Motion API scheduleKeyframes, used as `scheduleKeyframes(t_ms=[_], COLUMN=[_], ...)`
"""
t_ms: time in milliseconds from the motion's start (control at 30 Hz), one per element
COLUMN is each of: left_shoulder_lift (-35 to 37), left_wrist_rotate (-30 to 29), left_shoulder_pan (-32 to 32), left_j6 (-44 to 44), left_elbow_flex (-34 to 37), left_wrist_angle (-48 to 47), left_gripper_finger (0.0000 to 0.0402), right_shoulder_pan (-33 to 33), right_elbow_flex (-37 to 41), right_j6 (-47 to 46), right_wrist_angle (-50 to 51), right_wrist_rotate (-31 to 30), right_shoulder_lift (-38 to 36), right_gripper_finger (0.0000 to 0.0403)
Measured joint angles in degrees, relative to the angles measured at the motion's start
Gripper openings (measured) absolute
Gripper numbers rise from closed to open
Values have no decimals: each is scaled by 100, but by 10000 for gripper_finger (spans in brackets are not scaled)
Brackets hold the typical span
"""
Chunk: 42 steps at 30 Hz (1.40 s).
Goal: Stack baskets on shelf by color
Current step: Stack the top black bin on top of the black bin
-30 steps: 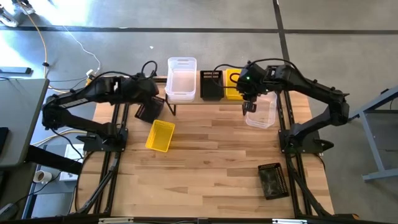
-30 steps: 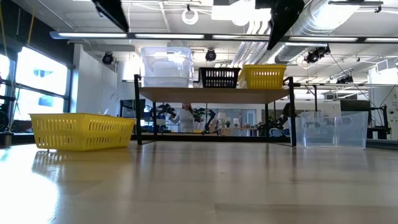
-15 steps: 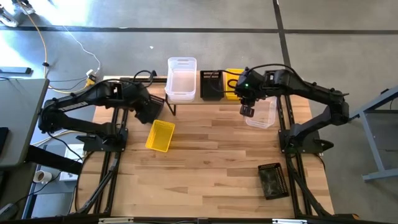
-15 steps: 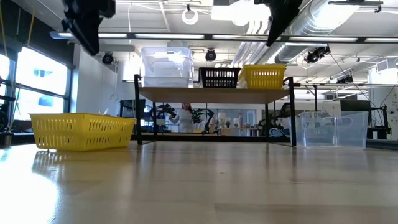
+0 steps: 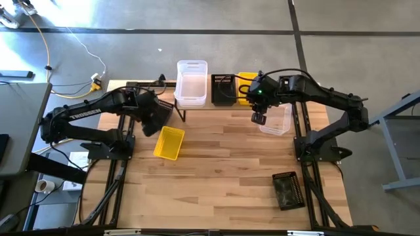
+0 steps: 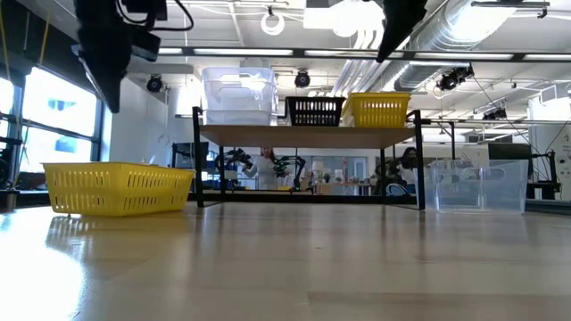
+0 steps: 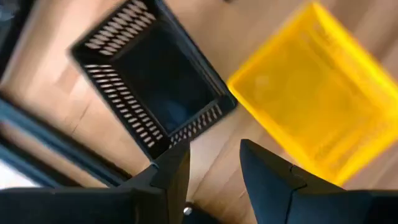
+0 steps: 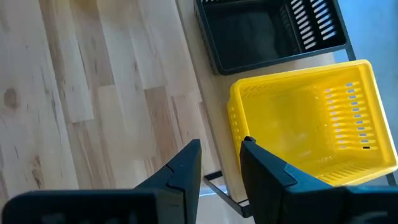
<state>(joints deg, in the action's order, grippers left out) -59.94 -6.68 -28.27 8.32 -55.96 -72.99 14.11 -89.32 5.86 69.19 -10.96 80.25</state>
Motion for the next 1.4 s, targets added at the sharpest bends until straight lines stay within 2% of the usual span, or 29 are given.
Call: scheduleKeyframes(t_ms=[100,300,667,867,1000,1167,1400], left_shoulder_lift=[0,0,7,7,7,-9,-381], left_wrist_rotate=[197,175,197,171,202,217,99], left_shoulder_pan=[31,155,173,173,173,175,175], left_j6=[-764,-1869,-2054,-2373,-2829,-2931,-3376], left_elbow_flex=[193,649,1201,1206,1206,1206,1206], left_wrist_angle=[2,114,457,909,964,979,975], left_gripper_finger=[130,130,130,130,130,130,130], right_shoulder_pan=[-17,-79,-79,-79,-79,-79,-79], right_elbow_flex=[0,0,0,0,0,0,2], right_j6=[-7,-74,-96,-91,-57,-47,-45], right_wrist_angle=[-1,-2,0,0,0,0,0], right_wrist_rotate=[2,0,0,2,4,7,9], right_shoulder_lift=[0,0,0,0,0,0,0], right_gripper_finger=[99,99,99,99,99,99,99])
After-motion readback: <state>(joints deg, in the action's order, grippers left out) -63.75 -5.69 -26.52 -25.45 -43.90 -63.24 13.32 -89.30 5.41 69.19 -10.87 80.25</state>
